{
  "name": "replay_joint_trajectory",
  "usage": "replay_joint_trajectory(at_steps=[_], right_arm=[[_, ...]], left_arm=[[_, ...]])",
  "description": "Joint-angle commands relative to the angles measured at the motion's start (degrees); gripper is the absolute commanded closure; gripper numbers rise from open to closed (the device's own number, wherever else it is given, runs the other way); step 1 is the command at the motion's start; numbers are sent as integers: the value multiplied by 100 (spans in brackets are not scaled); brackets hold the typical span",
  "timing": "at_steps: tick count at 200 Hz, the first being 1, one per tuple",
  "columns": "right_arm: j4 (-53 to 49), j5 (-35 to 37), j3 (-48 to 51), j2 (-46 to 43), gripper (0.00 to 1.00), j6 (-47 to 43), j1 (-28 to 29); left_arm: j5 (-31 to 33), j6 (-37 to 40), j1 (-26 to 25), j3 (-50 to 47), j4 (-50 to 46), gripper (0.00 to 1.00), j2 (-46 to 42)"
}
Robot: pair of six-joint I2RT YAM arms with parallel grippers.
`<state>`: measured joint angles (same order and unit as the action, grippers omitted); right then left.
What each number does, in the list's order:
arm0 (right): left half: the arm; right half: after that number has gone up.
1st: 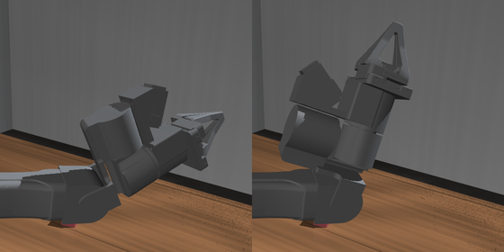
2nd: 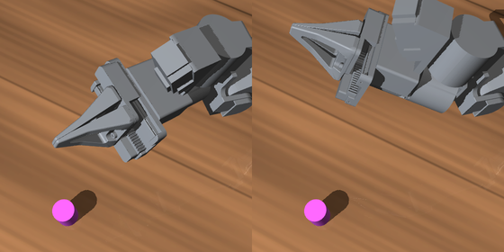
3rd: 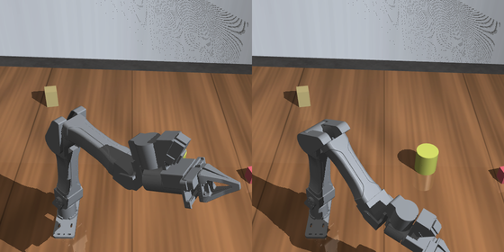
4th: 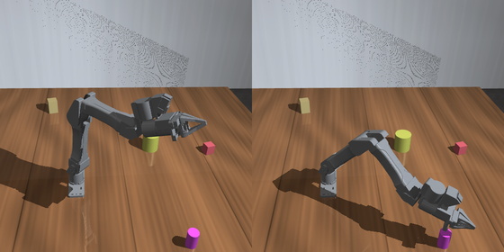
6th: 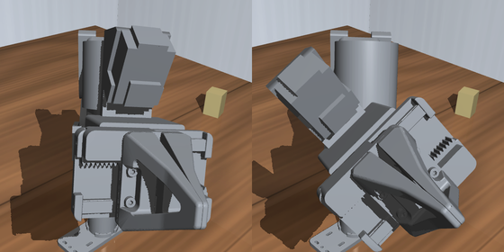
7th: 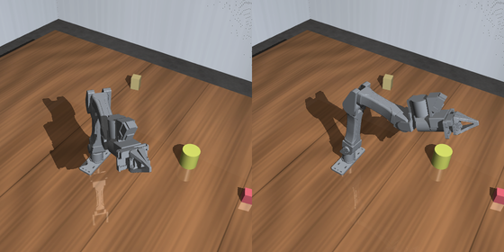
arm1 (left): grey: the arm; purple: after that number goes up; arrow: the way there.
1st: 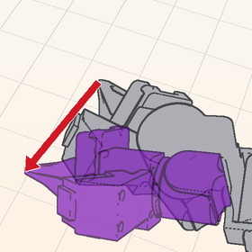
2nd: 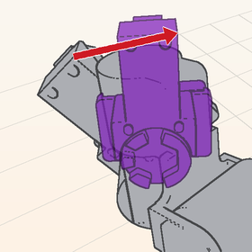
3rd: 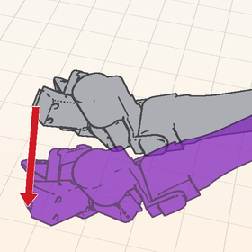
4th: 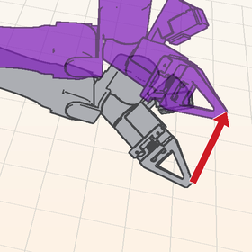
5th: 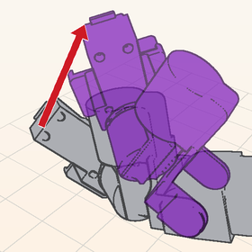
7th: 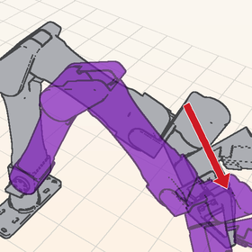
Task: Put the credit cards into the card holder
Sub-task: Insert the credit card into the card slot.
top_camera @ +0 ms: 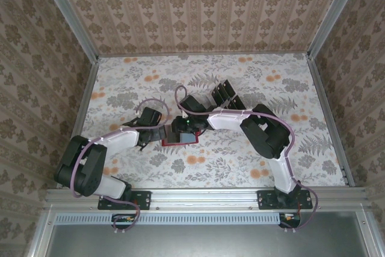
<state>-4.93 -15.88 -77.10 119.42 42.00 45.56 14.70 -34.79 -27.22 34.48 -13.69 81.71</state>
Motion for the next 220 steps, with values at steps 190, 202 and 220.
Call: replay_joint_trajectory(at_steps=[190,202,220], right_arm=[[438,-47,775,-618,68,317,122],[441,-56,778,-591,68,313,140],[460,-73,767,-528,68,317,172]], left_arm=[[-98,-137,22,-286,-332,0,-621],[-112,-173,20,-317,-318,0,-621],[-126,-212,10,-362,-256,1,-587]])
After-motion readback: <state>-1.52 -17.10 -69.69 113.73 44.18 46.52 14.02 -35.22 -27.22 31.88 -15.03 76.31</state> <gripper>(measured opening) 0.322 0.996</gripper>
